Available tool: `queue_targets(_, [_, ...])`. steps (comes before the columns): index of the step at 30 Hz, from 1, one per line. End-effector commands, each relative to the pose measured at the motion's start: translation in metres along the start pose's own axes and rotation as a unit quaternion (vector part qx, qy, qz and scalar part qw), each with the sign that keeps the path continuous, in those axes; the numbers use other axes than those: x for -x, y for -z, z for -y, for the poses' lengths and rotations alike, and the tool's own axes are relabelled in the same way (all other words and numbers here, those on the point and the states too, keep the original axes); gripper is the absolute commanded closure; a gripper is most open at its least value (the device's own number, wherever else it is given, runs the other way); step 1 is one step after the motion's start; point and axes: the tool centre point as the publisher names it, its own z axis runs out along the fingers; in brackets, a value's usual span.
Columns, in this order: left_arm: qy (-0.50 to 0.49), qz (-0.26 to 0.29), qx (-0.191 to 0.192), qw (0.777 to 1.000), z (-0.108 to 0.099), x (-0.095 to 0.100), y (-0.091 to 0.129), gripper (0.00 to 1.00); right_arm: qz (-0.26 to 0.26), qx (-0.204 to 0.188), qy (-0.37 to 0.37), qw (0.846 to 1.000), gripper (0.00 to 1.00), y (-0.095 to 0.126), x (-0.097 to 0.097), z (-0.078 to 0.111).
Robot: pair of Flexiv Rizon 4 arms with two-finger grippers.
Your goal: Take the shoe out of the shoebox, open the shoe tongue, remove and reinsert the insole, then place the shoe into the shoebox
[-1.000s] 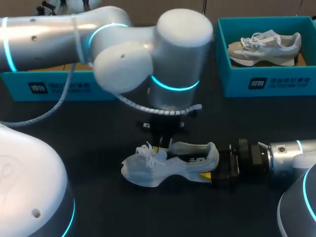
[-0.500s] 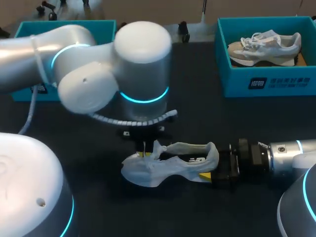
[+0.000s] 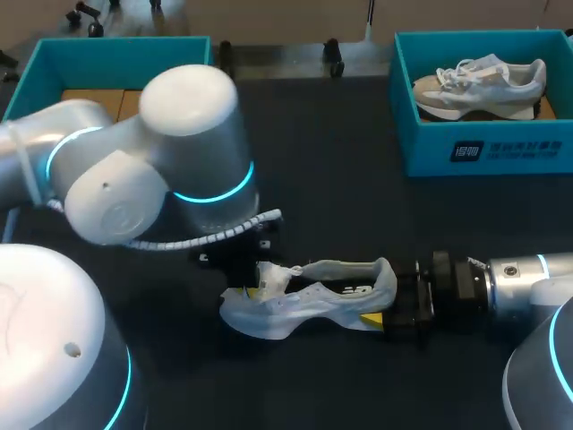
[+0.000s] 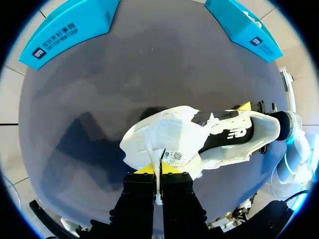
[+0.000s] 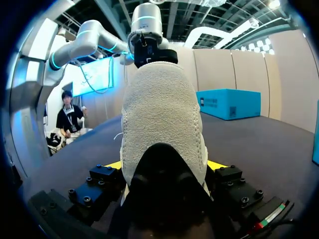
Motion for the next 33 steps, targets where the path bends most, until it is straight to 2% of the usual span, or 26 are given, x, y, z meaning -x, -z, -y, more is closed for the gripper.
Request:
queue_targets(1, [0.005,-0.138,0.007,0.990,0.003,0.010,-0.012,1.00,0.001,-0.002,-0.001,1.000,1.00,-0.001,-0.001,-0.001])
queue_targets(6, [0.010,-0.133,0.015,0.991,0.001,0.019,-0.020,0.88,0.001,-0.002,-0.001,1.000,1.00,-0.001,-0.001,-0.001])
queue_targets(12, [0.000,-0.126,0.009,0.992,-0.004,0.030,-0.015,0.55,0.001,-0.002,-0.001,1.000,1.00,-0.001,-0.001,-0.001])
queue_targets(15, [-0.005,-0.133,0.003,0.991,-0.005,0.036,-0.002,0.42,0.001,-0.002,-0.001,1.000,1.00,-0.001,-0.001,-0.001])
queue_targets(17, [-0.010,-0.141,-0.002,0.990,-0.005,0.038,0.008,0.37,0.001,-0.002,-0.001,1.000,1.00,-0.001,-0.001,-0.001])
queue_targets(21, [-0.034,-0.157,-0.020,0.987,-0.004,0.033,0.039,0.24,0.001,-0.002,-0.001,1.000,1.00,-0.001,-0.001,-0.001])
queue_targets(26, [-0.069,-0.162,-0.041,0.983,0.000,0.019,0.073,0.26,0.001,-0.002,-0.001,1.000,1.00,-0.001,-0.001,-0.001])
queue_targets(33, [-0.142,-0.129,-0.057,0.980,0.007,-0.011,0.107,0.37,0.001,-0.002,-0.001,1.000,1.00,-0.001,-0.001,-0.001])
